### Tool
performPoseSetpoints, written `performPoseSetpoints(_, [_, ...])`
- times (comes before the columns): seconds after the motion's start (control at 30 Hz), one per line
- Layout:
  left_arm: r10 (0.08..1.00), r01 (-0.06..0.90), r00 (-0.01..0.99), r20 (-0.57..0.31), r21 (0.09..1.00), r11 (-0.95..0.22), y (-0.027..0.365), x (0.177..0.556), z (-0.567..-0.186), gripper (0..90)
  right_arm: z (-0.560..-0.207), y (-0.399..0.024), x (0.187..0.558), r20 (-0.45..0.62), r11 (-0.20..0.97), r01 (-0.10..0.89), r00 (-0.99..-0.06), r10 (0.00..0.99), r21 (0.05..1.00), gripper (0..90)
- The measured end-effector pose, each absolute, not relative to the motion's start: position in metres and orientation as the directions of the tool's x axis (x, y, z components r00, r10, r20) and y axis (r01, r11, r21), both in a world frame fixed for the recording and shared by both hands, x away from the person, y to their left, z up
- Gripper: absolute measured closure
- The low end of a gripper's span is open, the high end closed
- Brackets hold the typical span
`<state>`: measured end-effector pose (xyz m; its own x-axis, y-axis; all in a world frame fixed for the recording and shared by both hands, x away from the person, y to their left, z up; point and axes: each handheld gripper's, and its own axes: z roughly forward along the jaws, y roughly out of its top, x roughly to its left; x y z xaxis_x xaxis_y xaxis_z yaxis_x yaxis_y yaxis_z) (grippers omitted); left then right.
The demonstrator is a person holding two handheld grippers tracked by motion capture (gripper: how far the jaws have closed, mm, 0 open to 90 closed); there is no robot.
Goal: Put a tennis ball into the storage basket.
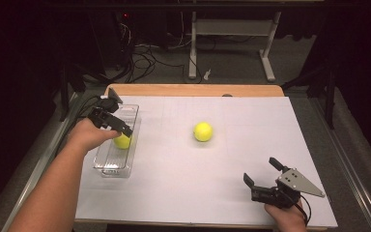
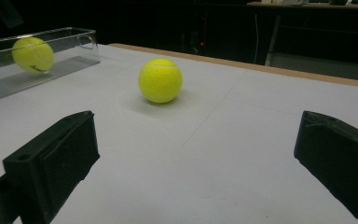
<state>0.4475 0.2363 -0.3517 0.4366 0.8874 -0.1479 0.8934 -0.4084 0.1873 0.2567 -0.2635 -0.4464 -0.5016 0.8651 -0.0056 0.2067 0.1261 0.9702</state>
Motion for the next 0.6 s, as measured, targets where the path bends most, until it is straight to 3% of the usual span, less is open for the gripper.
performPoseSetpoints(0.6, [0.867, 0.879, 0.471, -0.160, 0.163, -0.448, 0.224, 0.428, -0.342, 0.8, -0.445, -0.262, 0.256, -0.013, 0.130, 0.196, -0.505, 0.863, 0.972, 0.4])
